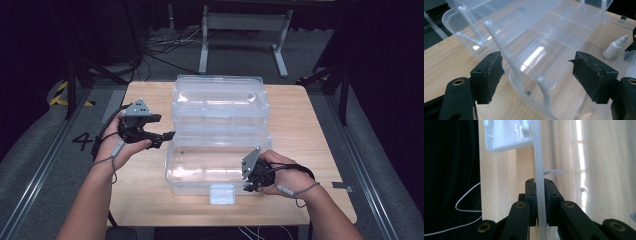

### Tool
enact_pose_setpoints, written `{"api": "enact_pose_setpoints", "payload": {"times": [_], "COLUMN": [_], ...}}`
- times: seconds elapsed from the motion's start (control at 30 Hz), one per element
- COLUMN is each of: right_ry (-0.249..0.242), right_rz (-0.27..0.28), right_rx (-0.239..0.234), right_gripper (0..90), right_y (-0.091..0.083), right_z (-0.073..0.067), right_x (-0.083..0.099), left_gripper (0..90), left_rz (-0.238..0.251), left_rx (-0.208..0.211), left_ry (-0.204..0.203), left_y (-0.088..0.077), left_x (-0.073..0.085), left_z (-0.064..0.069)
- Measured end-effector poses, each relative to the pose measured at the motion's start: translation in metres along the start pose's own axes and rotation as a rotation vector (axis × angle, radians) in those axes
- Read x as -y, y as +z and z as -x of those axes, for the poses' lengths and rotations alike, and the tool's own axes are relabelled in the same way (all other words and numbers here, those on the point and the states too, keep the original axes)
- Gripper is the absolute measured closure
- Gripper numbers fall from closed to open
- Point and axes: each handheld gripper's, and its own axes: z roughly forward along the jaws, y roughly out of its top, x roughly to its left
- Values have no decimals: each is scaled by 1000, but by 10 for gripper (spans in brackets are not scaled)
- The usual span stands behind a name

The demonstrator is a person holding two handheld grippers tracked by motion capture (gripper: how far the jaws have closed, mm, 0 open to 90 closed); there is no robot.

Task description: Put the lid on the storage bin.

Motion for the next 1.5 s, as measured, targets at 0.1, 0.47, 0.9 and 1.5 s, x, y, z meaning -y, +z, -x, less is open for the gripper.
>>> {"api": "enact_pose_setpoints", "payload": {"times": [0.1,0.47,0.9,1.5], "right_ry": [-1,9,5,8], "right_rz": [2,24,24,38], "right_rx": [0,-3,-6,-11], "right_gripper": [836,833,833,830], "right_y": [0,0,0,0], "right_z": [0,0,1,0], "right_x": [0,2,3,4], "left_gripper": [285,344,357,481], "left_rz": [-1,1,5,-40], "left_rx": [22,45,75,260], "left_ry": [20,55,77,83], "left_y": [4,20,49,101], "left_x": [-12,-47,-78,-99], "left_z": [3,12,8,15]}}
